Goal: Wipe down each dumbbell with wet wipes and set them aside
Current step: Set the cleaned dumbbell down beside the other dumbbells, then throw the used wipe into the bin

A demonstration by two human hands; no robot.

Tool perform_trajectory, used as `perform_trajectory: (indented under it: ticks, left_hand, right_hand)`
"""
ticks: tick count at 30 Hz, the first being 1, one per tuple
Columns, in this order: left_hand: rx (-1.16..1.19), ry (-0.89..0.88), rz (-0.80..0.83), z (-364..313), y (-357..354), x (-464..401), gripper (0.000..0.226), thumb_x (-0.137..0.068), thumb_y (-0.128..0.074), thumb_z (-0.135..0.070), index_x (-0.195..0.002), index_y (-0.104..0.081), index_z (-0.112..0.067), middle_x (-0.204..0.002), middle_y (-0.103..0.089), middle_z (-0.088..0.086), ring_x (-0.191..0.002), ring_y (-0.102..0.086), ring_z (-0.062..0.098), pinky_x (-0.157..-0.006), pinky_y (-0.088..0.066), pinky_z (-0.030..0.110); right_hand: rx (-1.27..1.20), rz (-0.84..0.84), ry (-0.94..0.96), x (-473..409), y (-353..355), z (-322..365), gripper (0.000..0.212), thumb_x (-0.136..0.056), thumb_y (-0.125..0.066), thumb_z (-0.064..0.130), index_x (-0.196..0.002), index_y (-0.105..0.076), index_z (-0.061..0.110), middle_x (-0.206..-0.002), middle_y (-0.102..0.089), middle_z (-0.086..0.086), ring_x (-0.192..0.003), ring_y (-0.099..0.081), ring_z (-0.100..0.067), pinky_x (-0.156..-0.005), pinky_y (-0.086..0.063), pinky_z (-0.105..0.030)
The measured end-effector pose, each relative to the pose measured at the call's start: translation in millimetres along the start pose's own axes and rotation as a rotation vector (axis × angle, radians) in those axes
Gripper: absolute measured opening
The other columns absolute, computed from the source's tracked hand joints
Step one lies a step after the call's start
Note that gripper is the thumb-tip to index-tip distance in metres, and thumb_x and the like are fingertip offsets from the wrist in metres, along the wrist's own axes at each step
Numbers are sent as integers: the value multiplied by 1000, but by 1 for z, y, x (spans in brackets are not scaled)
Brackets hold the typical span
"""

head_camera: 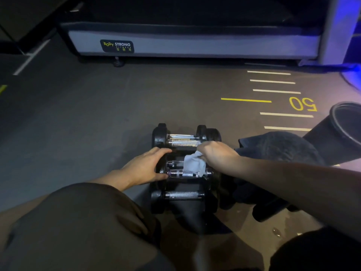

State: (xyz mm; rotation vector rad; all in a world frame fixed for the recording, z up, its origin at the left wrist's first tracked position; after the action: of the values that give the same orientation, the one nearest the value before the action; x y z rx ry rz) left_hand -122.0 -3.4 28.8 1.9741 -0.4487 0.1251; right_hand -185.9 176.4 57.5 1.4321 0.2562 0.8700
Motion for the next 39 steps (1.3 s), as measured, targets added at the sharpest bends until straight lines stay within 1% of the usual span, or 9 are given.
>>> perform_trajectory:
  ticks: [4,8,10,12,14,18,29,33,39]
  left_hand:
    - [26,20,5,2,2,1,87,-83,-78,-44,-154,-28,-35,-147,-40,-11,-124,-53,14,-101,-48,32]
    - [15,35,-12,4,11,1,88,-81,-78,-46,-153,-29,-35,-149,-40,-10,-131,-51,15,-104,-48,38]
    - [-13,28,-29,0,21,0,87,-81,-77,-48,-152,-30,-34,-148,-41,-9,-132,-50,16,-103,-48,39]
    - [-34,12,-48,-9,34,-1,85,-82,-77,-48,-152,-31,-35,-148,-41,-10,-132,-50,14,-102,-48,38]
    - [-44,-7,-70,-18,49,-2,84,-82,-77,-47,-152,-31,-36,-149,-42,-12,-133,-50,11,-103,-48,37]
    - [-73,-48,-113,-46,80,-6,84,-82,-76,-49,-151,-30,-39,-148,-42,-13,-130,-53,12,-102,-48,37]
    - [-137,-299,-184,-207,139,-37,80,-83,-74,-53,-149,-32,-41,-145,-46,-11,-121,-57,11,-103,-49,41]
    - [-139,-416,-161,-277,130,-54,78,-84,-75,-48,-149,-33,-41,-143,-45,-11,-117,-57,12,-97,-53,40]
    - [-103,-517,-146,-361,103,-88,85,-68,-58,-74,-145,-34,-45,-140,-48,-12,-117,-58,13,-94,-54,40]
  right_hand:
    - [11,-186,64,7,33,-2,5,-89,-56,10,-88,-60,12,-91,-60,-5,-83,-59,-27,-64,-34,-32]
    - [-214,-403,35,7,80,0,20,-88,-58,18,-68,-55,13,-74,-61,-1,-72,-59,-26,-67,-48,-40]
    - [-281,-430,22,11,88,-1,16,-84,-59,21,-69,-59,16,-77,-62,2,-74,-59,-23,-72,-51,-42]
    - [-324,-422,3,21,87,-6,4,-81,-63,24,-81,-66,21,-88,-63,3,-81,-60,-21,-77,-51,-38]
    - [-345,-424,-21,33,89,-13,13,-78,-68,26,-91,-68,24,-94,-62,3,-85,-59,-20,-79,-49,-36]
    - [-365,-464,-39,64,101,-29,17,-76,-73,25,-93,-69,22,-95,-63,1,-85,-61,-20,-79,-50,-38]
    - [-279,-624,-266,198,134,-109,16,-77,-67,31,-93,-65,31,-86,-48,13,-85,-51,-11,-75,-47,-35]
    - [-273,-656,-394,255,127,-156,24,-74,-61,39,-96,-66,31,-92,-55,10,-93,-62,-19,-78,-51,-38]
    - [-276,-767,-583,325,118,-226,22,-73,-59,40,-90,-67,29,-88,-55,7,-93,-62,-22,-74,-52,-40]
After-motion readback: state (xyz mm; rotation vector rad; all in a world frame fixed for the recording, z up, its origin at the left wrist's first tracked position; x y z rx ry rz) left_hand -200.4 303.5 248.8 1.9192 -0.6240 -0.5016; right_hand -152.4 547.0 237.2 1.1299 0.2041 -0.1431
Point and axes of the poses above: each hand's wrist, its own x-axis away from the middle knuckle, its own y-axis out of the back of the hand, z = x × y, the point moved 8 cm from there along -x, towards the middle knuckle
